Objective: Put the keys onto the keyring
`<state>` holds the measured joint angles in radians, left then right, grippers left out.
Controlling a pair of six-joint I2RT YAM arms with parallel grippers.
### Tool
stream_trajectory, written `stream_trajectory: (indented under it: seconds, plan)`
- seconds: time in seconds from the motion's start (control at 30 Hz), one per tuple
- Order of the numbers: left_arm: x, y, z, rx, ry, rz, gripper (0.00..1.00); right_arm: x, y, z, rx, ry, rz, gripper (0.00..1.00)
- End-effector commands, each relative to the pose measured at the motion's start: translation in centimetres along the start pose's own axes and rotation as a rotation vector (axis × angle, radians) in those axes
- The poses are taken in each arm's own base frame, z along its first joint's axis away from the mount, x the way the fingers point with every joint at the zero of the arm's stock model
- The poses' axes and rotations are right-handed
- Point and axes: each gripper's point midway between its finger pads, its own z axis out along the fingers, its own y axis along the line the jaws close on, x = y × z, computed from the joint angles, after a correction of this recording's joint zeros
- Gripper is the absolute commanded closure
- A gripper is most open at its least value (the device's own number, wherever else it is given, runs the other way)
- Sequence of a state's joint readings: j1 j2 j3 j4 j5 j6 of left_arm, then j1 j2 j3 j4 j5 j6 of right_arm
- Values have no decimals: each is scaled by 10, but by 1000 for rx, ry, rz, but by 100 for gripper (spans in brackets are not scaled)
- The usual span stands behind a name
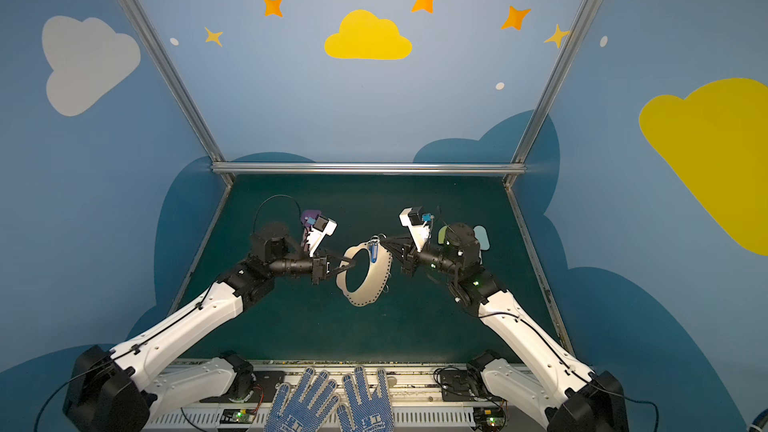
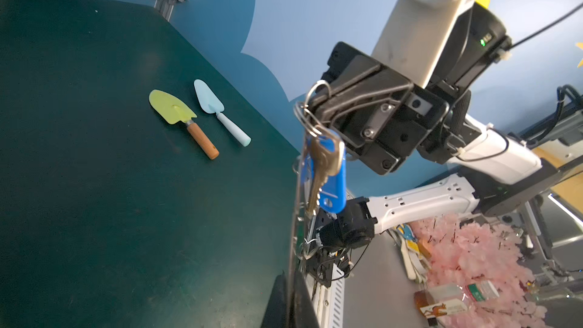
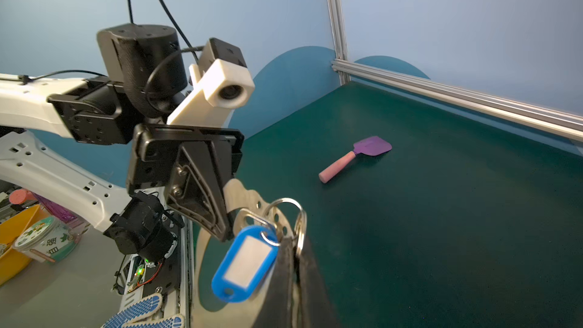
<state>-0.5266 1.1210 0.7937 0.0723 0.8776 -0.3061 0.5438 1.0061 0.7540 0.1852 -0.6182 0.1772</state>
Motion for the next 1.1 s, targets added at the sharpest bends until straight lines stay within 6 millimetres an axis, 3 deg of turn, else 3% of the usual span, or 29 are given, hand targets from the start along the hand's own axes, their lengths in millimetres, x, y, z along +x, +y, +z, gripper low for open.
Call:
stream_trajectory:
  seconds: [0.0,0.07,0.17,0.3,0.43,0.6,0.8,0.93,0.97,1.07]
  plan:
    - [-5,13,-6,-102,-1,-14,96,-11,-2,0,15,-30,9,91]
    - [-5,22,-8,-167,3,-27,96,-2,-18,0,86,-10,37,74]
    - [-1,40,-11,-277,64,-75,96,13,-41,-5,203,25,73,62]
    - [11,78,-17,-500,231,-183,96,39,-76,-16,409,104,120,58]
    - [18,93,-7,-531,382,-251,96,58,-98,-24,535,159,174,55]
    - [14,106,8,-550,461,-389,96,69,-105,-30,584,178,204,55]
    - [-16,105,43,-422,429,-451,96,71,-105,-39,601,153,205,55]
    - [-35,122,67,-386,420,-497,96,68,-105,-45,618,131,210,55]
    - [-38,126,74,-367,417,-509,96,79,-106,-48,628,147,220,55]
    - [-46,138,100,-283,400,-553,96,82,-109,-55,659,137,229,55]
